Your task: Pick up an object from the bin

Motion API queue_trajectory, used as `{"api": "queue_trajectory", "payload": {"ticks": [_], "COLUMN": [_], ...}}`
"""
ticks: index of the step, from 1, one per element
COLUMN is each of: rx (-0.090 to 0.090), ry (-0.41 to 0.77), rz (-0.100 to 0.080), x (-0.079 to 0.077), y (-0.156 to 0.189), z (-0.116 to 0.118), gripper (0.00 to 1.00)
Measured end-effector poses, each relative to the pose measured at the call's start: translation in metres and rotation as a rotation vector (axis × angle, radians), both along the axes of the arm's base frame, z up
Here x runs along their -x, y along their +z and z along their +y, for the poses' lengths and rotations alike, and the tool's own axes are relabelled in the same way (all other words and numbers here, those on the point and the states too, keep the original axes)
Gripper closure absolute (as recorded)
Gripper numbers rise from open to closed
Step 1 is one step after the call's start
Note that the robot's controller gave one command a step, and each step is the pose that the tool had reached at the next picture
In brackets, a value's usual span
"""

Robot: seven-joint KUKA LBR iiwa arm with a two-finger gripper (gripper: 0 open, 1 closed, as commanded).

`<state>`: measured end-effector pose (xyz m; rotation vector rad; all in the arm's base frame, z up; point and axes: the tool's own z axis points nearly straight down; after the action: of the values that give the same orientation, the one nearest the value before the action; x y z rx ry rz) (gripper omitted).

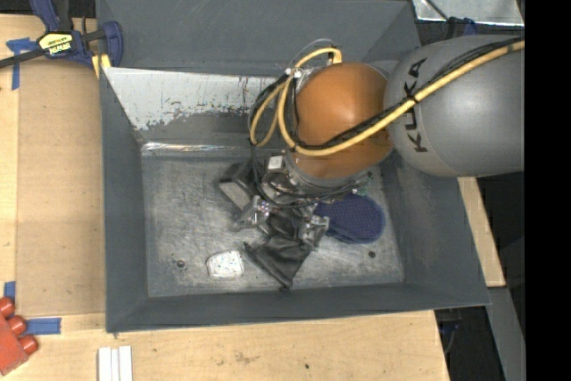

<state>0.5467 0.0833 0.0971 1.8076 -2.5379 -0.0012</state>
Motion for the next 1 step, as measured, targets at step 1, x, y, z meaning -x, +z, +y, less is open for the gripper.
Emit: {"api": "queue_trajectory", "payload": {"ticks": [1], "rx": [-0.002], "ry": [-0.014], "rz": [-0.007], "x": [-0.0007], "y": [-0.0108], "z": [-0.0015], "gripper": [0.00]}}
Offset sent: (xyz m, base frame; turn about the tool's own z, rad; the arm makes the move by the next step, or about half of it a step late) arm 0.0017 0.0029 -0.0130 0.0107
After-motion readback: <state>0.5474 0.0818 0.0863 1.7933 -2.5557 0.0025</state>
